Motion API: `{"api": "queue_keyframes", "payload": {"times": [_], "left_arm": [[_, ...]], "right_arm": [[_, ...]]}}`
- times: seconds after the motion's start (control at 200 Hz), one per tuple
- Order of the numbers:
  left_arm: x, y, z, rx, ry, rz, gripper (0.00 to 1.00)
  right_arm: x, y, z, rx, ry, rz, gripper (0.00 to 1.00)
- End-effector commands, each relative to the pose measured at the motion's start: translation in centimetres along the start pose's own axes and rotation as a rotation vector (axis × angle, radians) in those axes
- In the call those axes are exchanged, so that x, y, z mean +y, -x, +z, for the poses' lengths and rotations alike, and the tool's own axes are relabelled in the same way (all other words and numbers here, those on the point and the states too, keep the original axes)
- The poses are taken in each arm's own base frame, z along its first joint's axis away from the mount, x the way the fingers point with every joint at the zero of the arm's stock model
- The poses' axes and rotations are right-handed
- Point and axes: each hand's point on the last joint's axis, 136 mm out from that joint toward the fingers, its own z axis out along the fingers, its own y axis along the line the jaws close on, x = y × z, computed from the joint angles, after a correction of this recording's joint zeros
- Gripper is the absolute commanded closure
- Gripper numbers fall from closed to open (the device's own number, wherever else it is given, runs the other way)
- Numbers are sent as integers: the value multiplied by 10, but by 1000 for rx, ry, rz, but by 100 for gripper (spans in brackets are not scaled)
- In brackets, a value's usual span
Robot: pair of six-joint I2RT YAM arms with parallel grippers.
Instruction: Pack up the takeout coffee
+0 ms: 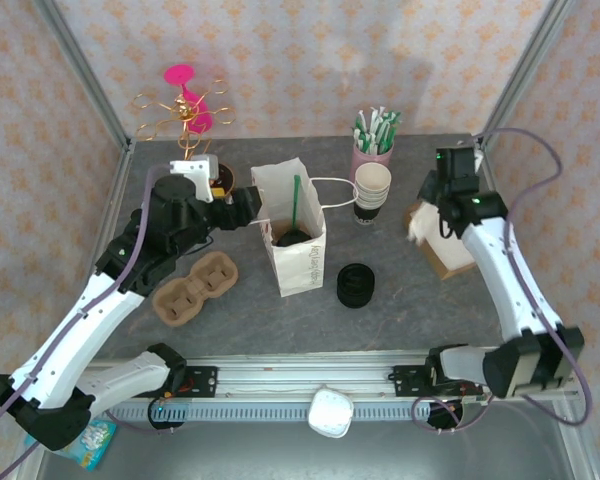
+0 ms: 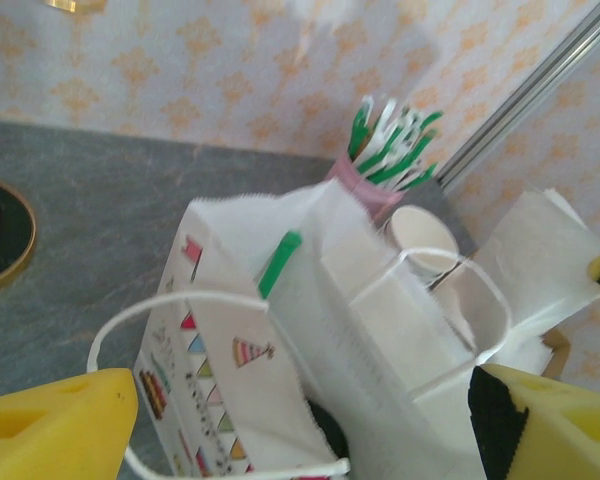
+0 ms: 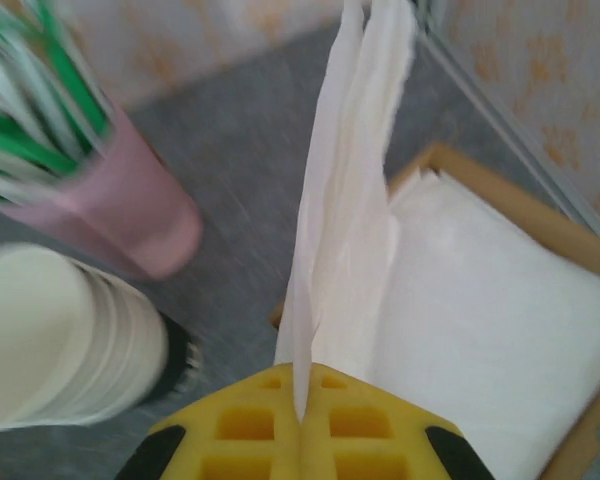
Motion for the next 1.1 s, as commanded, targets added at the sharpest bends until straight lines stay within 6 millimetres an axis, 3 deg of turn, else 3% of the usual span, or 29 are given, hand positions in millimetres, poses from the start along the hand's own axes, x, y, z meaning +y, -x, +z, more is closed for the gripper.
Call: {"api": "queue_keyframes", "payload": {"times": [0.0, 0.16, 0.315, 0.556, 0.581, 0.766, 0.931, 1.096], "left_arm": [[-17, 20, -11, -46, -33, 34, 13], [-54, 24, -8, -43, -123, 88, 13], [-102, 29, -4, -51, -224, 215, 12], [-160, 26, 25, -72, -289, 421, 8], [-164, 27, 30, -76, -285, 446, 8], [-181, 52, 51, -122, -229, 555, 7], [-200, 23, 76, -11, -314, 636, 8], [-194, 24, 94, -19, -245, 620, 25]], "right_arm": [[14, 27, -35, -59, 115, 104, 100], [49, 67, -94, -133, 359, 180, 100], [81, 93, -141, -161, 574, 192, 100], [128, 104, -194, -148, 839, 167, 100], [136, 102, -189, -126, 848, 160, 100], [164, 95, -202, -72, 961, 118, 100], [183, 87, -211, -43, 1041, 89, 100], [183, 88, -216, -54, 1056, 86, 100]]}}
